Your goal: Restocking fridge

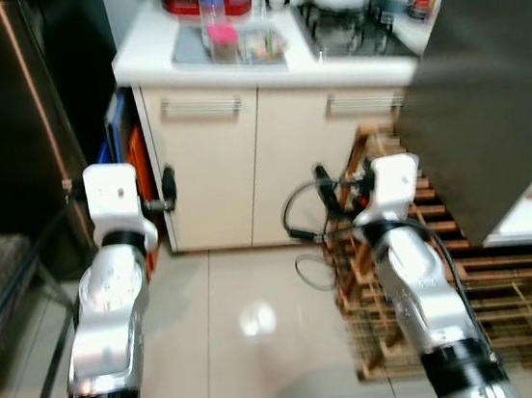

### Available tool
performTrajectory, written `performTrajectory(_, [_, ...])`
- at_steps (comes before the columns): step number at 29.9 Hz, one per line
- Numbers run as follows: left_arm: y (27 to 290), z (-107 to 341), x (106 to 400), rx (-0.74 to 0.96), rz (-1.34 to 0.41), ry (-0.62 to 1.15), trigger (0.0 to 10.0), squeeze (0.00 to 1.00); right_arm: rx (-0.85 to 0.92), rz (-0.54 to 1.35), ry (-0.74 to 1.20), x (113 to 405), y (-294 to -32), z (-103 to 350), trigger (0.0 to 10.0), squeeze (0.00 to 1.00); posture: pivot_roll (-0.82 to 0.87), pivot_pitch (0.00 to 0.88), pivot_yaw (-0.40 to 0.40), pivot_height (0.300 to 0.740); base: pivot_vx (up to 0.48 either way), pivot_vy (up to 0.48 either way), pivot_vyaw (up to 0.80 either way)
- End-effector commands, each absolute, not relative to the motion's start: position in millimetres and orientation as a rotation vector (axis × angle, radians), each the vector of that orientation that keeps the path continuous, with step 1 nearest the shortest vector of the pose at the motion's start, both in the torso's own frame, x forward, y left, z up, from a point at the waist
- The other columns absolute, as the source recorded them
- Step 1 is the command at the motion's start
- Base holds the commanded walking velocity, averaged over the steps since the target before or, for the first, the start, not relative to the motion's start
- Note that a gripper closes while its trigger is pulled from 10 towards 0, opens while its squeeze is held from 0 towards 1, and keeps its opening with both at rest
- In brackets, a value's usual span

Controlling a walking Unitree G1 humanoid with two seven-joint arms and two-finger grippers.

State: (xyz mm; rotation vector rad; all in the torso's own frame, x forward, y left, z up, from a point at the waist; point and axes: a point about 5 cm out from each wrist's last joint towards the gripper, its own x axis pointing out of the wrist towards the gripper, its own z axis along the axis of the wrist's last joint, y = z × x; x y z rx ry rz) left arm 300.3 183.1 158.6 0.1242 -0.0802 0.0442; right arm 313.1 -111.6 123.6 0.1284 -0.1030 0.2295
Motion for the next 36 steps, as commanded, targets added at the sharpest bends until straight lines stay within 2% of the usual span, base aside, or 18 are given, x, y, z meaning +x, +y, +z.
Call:
performTrajectory(1, [176.9, 159.7, 301.3, 0.107, 0.028, -0.088, 10.0, 0.0, 0.107, 0.202, -0.099, 312.5, -122.3, 121.1, 10.0, 0.0, 0.0, 0.0, -0.074, 0.74, 0.0, 0.0, 0.0])
performTrajectory(36, [169.8, 170.3, 302.8, 0.149, 0.004, -0.156, 10.0, 0.0, 0.076, 0.221, -0.112, 319.9, -117.1, 123.0, 10.0, 0.0, 0.01, 0.0, -0.085, 0.74, 0.464, 0.0, 0.0])
